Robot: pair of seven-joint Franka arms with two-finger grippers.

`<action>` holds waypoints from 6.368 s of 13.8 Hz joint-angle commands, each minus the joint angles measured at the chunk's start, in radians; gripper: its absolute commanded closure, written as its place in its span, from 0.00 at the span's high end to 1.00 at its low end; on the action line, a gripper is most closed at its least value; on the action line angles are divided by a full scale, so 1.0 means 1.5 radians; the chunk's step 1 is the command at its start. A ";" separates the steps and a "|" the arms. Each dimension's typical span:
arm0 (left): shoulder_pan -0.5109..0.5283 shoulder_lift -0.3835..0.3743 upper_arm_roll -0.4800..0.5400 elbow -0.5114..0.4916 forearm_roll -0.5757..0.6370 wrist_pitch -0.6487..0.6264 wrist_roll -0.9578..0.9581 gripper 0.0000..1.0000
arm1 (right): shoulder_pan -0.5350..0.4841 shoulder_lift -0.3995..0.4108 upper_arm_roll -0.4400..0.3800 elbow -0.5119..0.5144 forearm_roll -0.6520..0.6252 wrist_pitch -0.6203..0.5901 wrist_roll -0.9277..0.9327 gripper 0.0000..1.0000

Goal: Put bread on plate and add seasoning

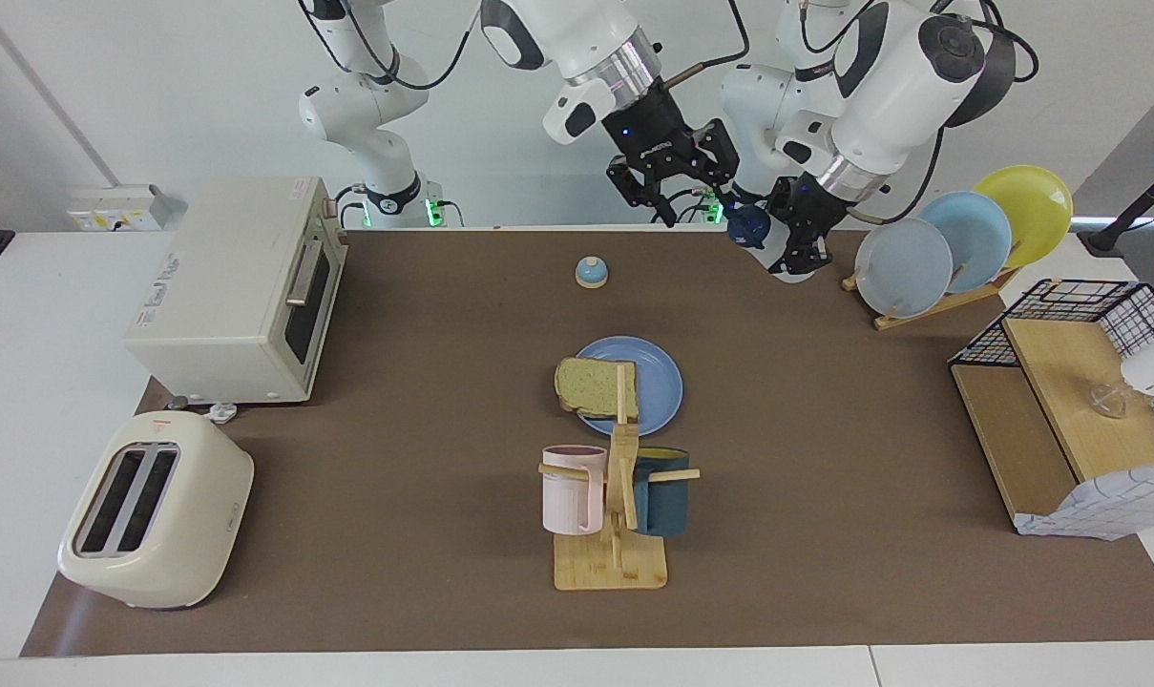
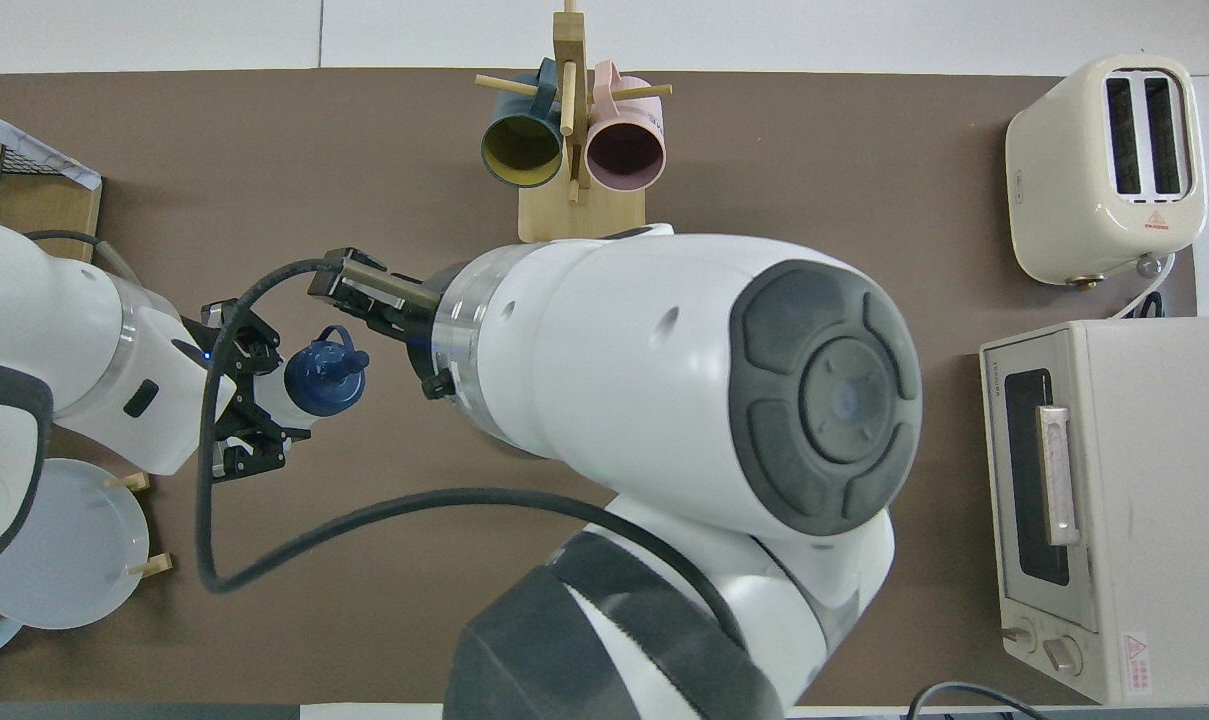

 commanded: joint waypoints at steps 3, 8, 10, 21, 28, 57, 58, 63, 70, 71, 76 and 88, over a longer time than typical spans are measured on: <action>-0.006 -0.052 0.000 -0.075 -0.028 0.067 0.001 0.00 | -0.004 -0.001 0.004 -0.001 -0.021 -0.013 0.004 0.73; -0.005 -0.054 0.001 -0.078 -0.042 0.069 0.001 0.00 | 0.008 -0.009 0.004 -0.022 -0.022 0.000 0.006 0.62; -0.006 -0.055 0.000 -0.081 -0.048 0.071 -0.005 0.00 | 0.015 -0.009 0.004 -0.023 -0.023 0.001 0.009 0.62; -0.005 -0.055 0.001 -0.082 -0.066 0.072 -0.008 0.00 | 0.027 -0.025 0.004 -0.051 -0.033 0.000 0.006 0.48; -0.003 -0.055 0.001 -0.082 -0.067 0.072 -0.009 0.00 | 0.027 -0.025 0.004 -0.049 -0.036 0.000 0.005 0.32; 0.002 -0.055 0.001 -0.082 -0.079 0.071 -0.020 0.00 | -0.019 -0.012 -0.003 -0.043 0.052 0.078 0.076 0.00; 0.002 -0.055 0.001 -0.082 -0.079 0.071 -0.020 0.00 | -0.022 -0.013 -0.003 -0.047 0.051 0.079 0.071 0.00; 0.002 -0.055 0.001 -0.082 -0.079 0.071 -0.022 0.00 | -0.037 -0.016 -0.007 -0.053 0.035 0.063 0.017 1.00; 0.002 -0.055 0.001 -0.090 -0.090 0.098 -0.061 0.00 | -0.204 -0.041 -0.007 -0.053 -0.119 -0.193 -0.291 1.00; 0.000 -0.058 0.001 -0.103 -0.092 0.125 -0.086 0.00 | -0.222 -0.046 -0.006 -0.053 -0.153 -0.223 -0.322 1.00; 0.000 -0.070 0.001 -0.132 -0.102 0.198 -0.152 0.00 | -0.272 -0.073 -0.007 -0.047 -0.214 -0.375 -0.387 1.00; 0.004 -0.075 0.001 -0.228 -0.118 0.476 -0.317 0.00 | -0.416 -0.129 0.000 -0.112 -0.262 -0.451 -0.628 1.00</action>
